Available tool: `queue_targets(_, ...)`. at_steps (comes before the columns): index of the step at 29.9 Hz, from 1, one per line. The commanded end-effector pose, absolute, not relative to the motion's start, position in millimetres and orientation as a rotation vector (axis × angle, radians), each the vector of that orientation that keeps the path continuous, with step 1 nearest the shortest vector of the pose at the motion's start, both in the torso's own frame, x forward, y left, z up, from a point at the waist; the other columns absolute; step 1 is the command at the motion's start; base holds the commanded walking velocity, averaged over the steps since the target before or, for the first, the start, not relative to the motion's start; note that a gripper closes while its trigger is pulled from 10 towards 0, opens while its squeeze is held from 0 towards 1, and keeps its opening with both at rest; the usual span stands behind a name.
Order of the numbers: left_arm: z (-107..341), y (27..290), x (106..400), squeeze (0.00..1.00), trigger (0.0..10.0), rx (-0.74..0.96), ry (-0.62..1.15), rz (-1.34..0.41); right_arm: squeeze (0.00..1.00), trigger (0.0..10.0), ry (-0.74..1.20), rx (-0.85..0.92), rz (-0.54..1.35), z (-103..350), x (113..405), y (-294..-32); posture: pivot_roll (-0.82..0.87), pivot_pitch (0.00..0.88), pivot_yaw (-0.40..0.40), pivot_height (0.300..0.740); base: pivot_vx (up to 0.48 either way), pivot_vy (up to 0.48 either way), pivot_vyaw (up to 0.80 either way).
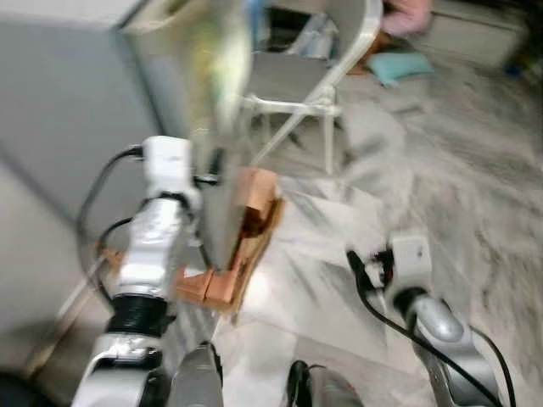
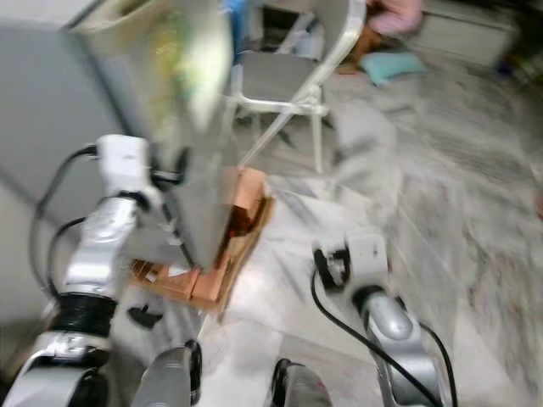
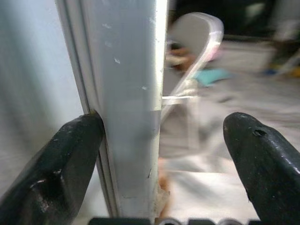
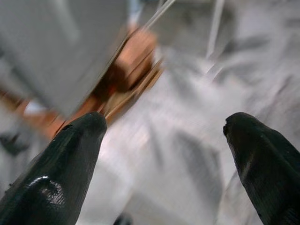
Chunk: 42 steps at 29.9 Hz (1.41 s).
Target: Restocking fridge
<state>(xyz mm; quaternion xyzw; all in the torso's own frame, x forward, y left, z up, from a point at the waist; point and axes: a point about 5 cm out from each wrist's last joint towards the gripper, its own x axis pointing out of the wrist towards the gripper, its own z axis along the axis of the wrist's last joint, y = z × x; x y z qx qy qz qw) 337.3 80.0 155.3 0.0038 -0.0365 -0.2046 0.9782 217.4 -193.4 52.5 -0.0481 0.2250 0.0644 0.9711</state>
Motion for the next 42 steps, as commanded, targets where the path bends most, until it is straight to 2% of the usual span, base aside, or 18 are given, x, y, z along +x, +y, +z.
queue_targets(1, 228.0, 2.8, 319.6, 0.00, 10.0, -0.054, -0.348, -0.730, 0.00, 10.0, 0.427, -0.093, 0.134, 56.5, 216.3, -193.6, 0.03, 0.158, -0.027, 0.740, 0.000, 0.000, 0.00)
queue_targets(3, 260.6, -34.0, 297.6, 0.00, 10.0, -0.207, -0.426, -0.870, 0.00, 10.0, 0.409, -0.099, 0.147, 57.8, 216.2, -191.3, 0.02, 0.159, -0.024, 0.740, 0.000, 0.000, 0.00)
queue_targets(4, 267.3, -41.7, 291.3, 0.00, 10.0, -0.240, -0.438, -0.907, 0.00, 10.0, 0.406, -0.105, 0.149, 57.6, 216.6, -190.6, 0.02, 0.157, -0.023, 0.740, 0.000, 0.000, 0.00)
queue_targets(6, 264.7, -40.6, 293.1, 0.00, 10.0, -0.219, -0.443, -0.886, 0.00, 10.0, 0.398, -0.114, 0.154, 57.3, 217.3, -189.6, 0.03, 0.154, -0.022, 0.740, 0.000, 0.000, 0.00)
queue_targets(10, 236.8, -2.0, 317.7, 0.00, 10.0, -0.138, -0.386, -0.682, 0.00, 10.0, 0.392, -0.122, 0.164, 56.8, 217.2, -187.7, 0.03, 0.154, -0.019, 0.740, 0.000, 0.000, 0.00)
queue_targets(13, 217.0, 39.7, 324.9, 0.00, 10.0, -0.089, -0.343, -0.541, 0.00, 10.0, 0.305, -0.098, 0.141, 63.4, 220.6, -188.2, 0.04, 0.152, -0.017, 0.740, 0.000, 0.000, 0.00)
queue_targets(17, 194.5, 72.7, 317.8, 0.00, 10.0, -0.046, -0.291, -0.450, 0.00, 10.0, 0.183, -0.082, 0.136, 81.3, 231.1, -183.8, 0.04, 0.148, -0.006, 0.740, 0.000, 0.000, 0.00)
queue_targets(18, 180.5, 88.8, 311.5, 0.00, 10.0, -0.015, -0.259, -0.388, 0.00, 10.0, 0.119, -0.060, 0.147, 93.5, 240.1, -176.4, 0.04, 0.146, 0.001, 0.740, 0.000, 0.000, 0.00)
queue_targets(19, 180.5, 88.8, 311.5, 0.00, 10.0, -0.015, -0.259, -0.388, 0.00, 10.0, 0.119, -0.060, 0.147, 93.5, 240.1, -176.4, 0.04, 0.146, 0.001, 0.740, 0.000, 0.000, 0.00)
queue_targets(21, 161.5, 106.4, 301.5, 0.00, 10.0, -0.037, -0.205, -0.304, 0.00, 10.0, 0.051, -0.058, 0.185, 108.4, 251.0, -164.8, 0.05, 0.146, 0.000, 0.740, 0.000, 0.000, 0.00)
queue_targets(28, 138.7, 118.1, 278.7, 0.00, 10.0, -0.028, -0.140, -0.247, 0.00, 10.0, 0.021, -0.029, 0.224, 112.2, 262.2, -149.0, 0.09, 0.146, -0.024, 0.740, 0.000, -0.280, 0.00)
queue_targets(38, 136.9, 118.7, 274.9, 0.00, 10.0, 0.000, -0.125, -0.241, 0.00, 10.0, 0.003, -0.002, 0.223, 114.6, 274.1, -132.8, 0.13, 0.137, -0.002, 0.740, 0.000, -0.453, 0.00)
queue_targets(42, 136.5, 125.4, 273.4, 0.00, 10.0, 0.016, -0.115, -0.227, 0.00, 10.0, -0.016, -0.053, 0.248, 116.2, 274.1, -127.2, 0.14, 0.137, 0.007, 0.740, 0.000, -0.443, 0.00)
